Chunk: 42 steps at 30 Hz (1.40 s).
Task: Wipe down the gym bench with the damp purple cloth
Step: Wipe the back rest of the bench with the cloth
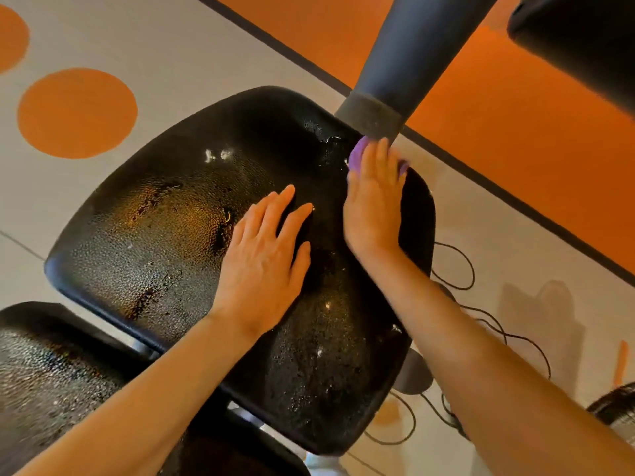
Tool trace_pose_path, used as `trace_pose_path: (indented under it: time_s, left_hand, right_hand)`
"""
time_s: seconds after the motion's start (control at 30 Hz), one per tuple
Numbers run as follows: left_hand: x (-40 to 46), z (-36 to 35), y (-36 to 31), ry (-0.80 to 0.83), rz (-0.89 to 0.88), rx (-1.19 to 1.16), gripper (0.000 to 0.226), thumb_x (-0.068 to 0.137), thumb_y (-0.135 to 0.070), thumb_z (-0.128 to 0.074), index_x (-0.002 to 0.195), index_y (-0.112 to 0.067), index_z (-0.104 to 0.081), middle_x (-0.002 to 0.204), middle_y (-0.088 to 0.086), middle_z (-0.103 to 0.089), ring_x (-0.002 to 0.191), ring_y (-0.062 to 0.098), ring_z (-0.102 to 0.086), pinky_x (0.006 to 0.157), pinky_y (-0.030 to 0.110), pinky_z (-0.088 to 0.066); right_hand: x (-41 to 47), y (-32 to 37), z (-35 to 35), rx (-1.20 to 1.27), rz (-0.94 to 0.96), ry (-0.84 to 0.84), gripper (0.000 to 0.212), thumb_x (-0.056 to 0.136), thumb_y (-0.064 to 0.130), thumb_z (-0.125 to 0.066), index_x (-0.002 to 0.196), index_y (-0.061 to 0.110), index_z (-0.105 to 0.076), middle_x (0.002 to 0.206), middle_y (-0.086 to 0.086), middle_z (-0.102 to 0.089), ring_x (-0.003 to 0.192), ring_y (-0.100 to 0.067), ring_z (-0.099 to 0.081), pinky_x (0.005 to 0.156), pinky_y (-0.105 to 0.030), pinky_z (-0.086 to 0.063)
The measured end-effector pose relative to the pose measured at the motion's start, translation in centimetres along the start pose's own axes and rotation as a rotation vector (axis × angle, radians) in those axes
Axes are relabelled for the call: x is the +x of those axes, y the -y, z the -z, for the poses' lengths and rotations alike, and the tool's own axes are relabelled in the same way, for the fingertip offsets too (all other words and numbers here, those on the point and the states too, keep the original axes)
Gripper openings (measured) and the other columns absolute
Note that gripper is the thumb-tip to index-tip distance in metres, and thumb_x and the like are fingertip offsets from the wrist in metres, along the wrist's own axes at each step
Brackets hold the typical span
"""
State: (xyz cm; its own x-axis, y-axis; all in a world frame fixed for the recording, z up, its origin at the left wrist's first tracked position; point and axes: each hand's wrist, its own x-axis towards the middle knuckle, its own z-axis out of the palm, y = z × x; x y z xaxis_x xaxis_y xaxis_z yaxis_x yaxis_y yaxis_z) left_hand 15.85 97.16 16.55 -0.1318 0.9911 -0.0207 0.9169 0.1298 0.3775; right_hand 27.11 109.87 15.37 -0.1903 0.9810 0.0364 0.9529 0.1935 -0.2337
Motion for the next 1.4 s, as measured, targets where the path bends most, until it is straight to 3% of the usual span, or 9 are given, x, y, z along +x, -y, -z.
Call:
trace_pose_path:
  time_s: [0.13, 0.33, 0.53, 0.73, 0.87, 0.93, 1.1, 1.3, 1.4]
  left_hand:
    - [0.0, 0.5, 0.2, 0.025, -0.021, 0.012, 0.053, 0.098, -0.039, -0.034, 0.147, -0.019, -0.04, 0.158, 0.007, -0.031, 0.146, 0.025, -0.027, 0.117, 0.036, -0.02]
    - [-0.5, 1.7, 1.8, 0.036, -0.05, 0.033, 0.055, 0.097, -0.04, -0.034, 0.147, -0.016, -0.038, 0.16, 0.008, -0.025, 0.147, 0.027, -0.024, 0.12, 0.042, -0.019]
    - [-2.2, 3.0, 5.8, -0.056, 0.118, 0.058, 0.057, 0.096, -0.043, -0.041, 0.146, -0.014, -0.039, 0.158, 0.011, -0.026, 0.146, 0.032, -0.025, 0.119, 0.051, -0.023]
    - [-2.3, 2.6, 6.1, -0.06, 0.144, 0.096, 0.062, 0.096, -0.05, -0.037, 0.147, -0.014, -0.036, 0.157, 0.008, -0.029, 0.146, 0.03, -0.027, 0.118, 0.049, -0.025]
    - [-2.4, 2.8, 6.1, -0.054, 0.15, 0.104, 0.062, 0.096, -0.05, -0.038, 0.147, -0.015, -0.037, 0.155, 0.007, -0.031, 0.146, 0.029, -0.027, 0.117, 0.046, -0.025]
    - [-2.3, 2.9, 6.0, -0.055, 0.148, 0.106, 0.062, 0.096, -0.05, -0.038, 0.146, -0.014, -0.038, 0.154, 0.008, -0.032, 0.145, 0.029, -0.029, 0.116, 0.045, -0.026]
    - [-2.3, 2.8, 6.1, -0.057, 0.148, 0.109, 0.062, 0.095, -0.05, -0.038, 0.146, -0.014, -0.039, 0.154, 0.008, -0.033, 0.145, 0.028, -0.029, 0.114, 0.046, -0.028]
    - [-2.2, 2.9, 6.1, -0.048, 0.152, 0.114, 0.062, 0.095, -0.05, -0.04, 0.146, -0.015, -0.04, 0.156, 0.008, -0.032, 0.146, 0.027, -0.028, 0.116, 0.046, -0.028]
    - [-2.0, 2.9, 6.1, -0.051, 0.145, 0.11, 0.062, 0.094, -0.05, -0.04, 0.146, -0.015, -0.04, 0.155, 0.007, -0.032, 0.146, 0.027, -0.028, 0.116, 0.046, -0.027]
  right_hand:
    - [-6.6, -1.2, 1.0, 0.094, 0.257, 0.111, 0.052, 0.102, 0.02, -0.037, 0.151, 0.007, -0.022, 0.158, -0.015, -0.018, 0.148, -0.028, -0.01, 0.121, -0.045, -0.01]
    - [3.7, 0.4, -0.6, -0.023, 0.003, 0.006, 0.05, 0.102, 0.021, -0.033, 0.15, 0.008, -0.023, 0.158, -0.016, -0.021, 0.147, -0.031, -0.014, 0.12, -0.049, -0.015]
    - [-7.6, -0.5, 0.5, 0.087, 0.42, 0.142, 0.053, 0.1, 0.019, -0.042, 0.149, 0.005, -0.026, 0.157, -0.015, -0.023, 0.147, -0.03, -0.015, 0.12, -0.047, -0.015]
    - [3.1, 1.9, -0.8, -0.015, 0.016, 0.009, 0.052, 0.102, 0.024, -0.034, 0.15, 0.008, -0.023, 0.158, -0.015, -0.021, 0.147, -0.031, -0.013, 0.12, -0.049, -0.014]
    - [-7.8, 2.6, 0.3, 0.14, 0.322, 0.152, 0.056, 0.098, 0.026, -0.035, 0.15, 0.009, -0.024, 0.159, -0.011, -0.019, 0.149, -0.025, -0.01, 0.121, -0.044, -0.011]
    - [-6.1, 1.7, 0.3, 0.138, 0.387, 0.149, 0.055, 0.099, 0.027, -0.034, 0.15, 0.01, -0.024, 0.159, -0.01, -0.019, 0.148, -0.025, -0.01, 0.121, -0.043, -0.012]
    - [5.9, 3.7, -1.5, -0.001, 0.047, 0.035, 0.049, 0.104, 0.026, -0.027, 0.15, 0.009, -0.023, 0.158, -0.013, -0.021, 0.148, -0.029, -0.013, 0.121, -0.046, -0.012]
    - [-6.1, 2.9, 0.1, 0.115, 0.383, 0.161, 0.056, 0.099, 0.024, -0.038, 0.151, 0.011, -0.022, 0.159, -0.009, -0.019, 0.148, -0.023, -0.011, 0.121, -0.042, -0.012]
    - [0.9, 4.1, -0.8, 0.05, 0.292, 0.122, 0.053, 0.1, 0.028, -0.025, 0.149, 0.009, -0.025, 0.158, -0.013, -0.022, 0.147, -0.027, -0.015, 0.12, -0.047, -0.017]
